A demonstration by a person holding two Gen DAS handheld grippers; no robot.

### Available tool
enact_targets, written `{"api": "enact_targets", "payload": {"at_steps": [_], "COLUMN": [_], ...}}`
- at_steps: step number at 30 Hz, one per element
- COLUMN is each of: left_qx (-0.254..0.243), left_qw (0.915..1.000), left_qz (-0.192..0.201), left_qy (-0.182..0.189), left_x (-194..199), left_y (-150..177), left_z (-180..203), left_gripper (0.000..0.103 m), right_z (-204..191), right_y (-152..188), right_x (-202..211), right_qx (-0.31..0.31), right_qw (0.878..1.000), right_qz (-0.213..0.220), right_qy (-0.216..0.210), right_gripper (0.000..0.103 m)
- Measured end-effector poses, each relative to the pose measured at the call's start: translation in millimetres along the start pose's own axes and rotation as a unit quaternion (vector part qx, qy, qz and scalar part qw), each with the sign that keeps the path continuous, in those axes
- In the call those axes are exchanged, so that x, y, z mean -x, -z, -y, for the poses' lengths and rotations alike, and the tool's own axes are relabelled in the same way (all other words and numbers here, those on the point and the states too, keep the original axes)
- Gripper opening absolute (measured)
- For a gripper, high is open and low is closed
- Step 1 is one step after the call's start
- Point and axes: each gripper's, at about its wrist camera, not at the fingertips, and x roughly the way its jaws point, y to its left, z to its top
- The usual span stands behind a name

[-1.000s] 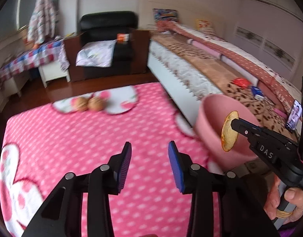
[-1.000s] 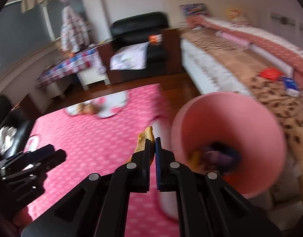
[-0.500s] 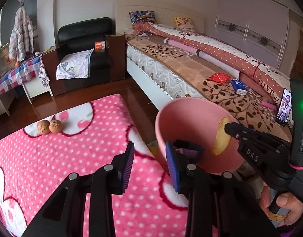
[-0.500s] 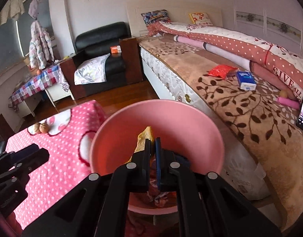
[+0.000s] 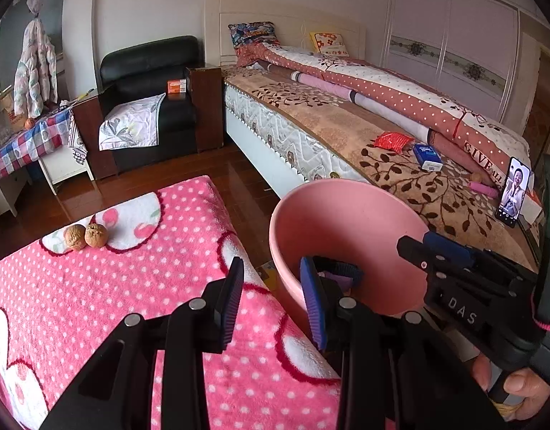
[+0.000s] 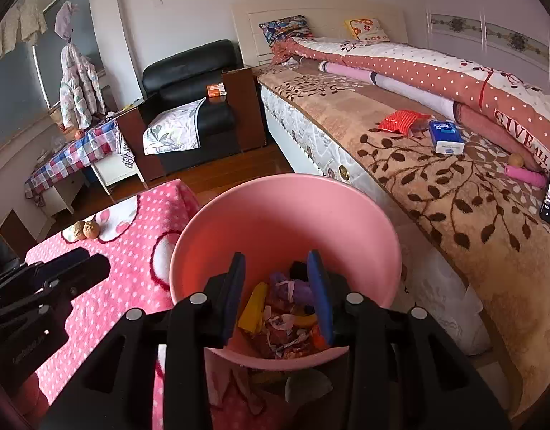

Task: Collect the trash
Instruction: 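Open the right gripper to drop the peel into the bucket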

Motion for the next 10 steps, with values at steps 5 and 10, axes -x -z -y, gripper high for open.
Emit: {"api": "enact_targets", "payload": {"at_steps": [5, 10], "left_qx": [-0.004, -0.003], "left_qw": [1.0, 1.0], "left_qz": [-0.004, -0.003], "left_qy": [0.001, 0.003], "left_x": [1.9, 3.6], "left_y": [0.2, 0.6], "left_z": [2.3, 2.0], "left_gripper": [0.032, 0.032], "right_z": [0.2, 0.1], "right_y": [0.4, 0.8], "right_x": [1.5, 1.9], "right_qx": [-0.001, -0.001], "right_qw": [1.0, 1.0], "right_qz": [-0.001, -0.002], "right_qy": [0.0, -0.001], "right_gripper": [0.037, 0.037]}}
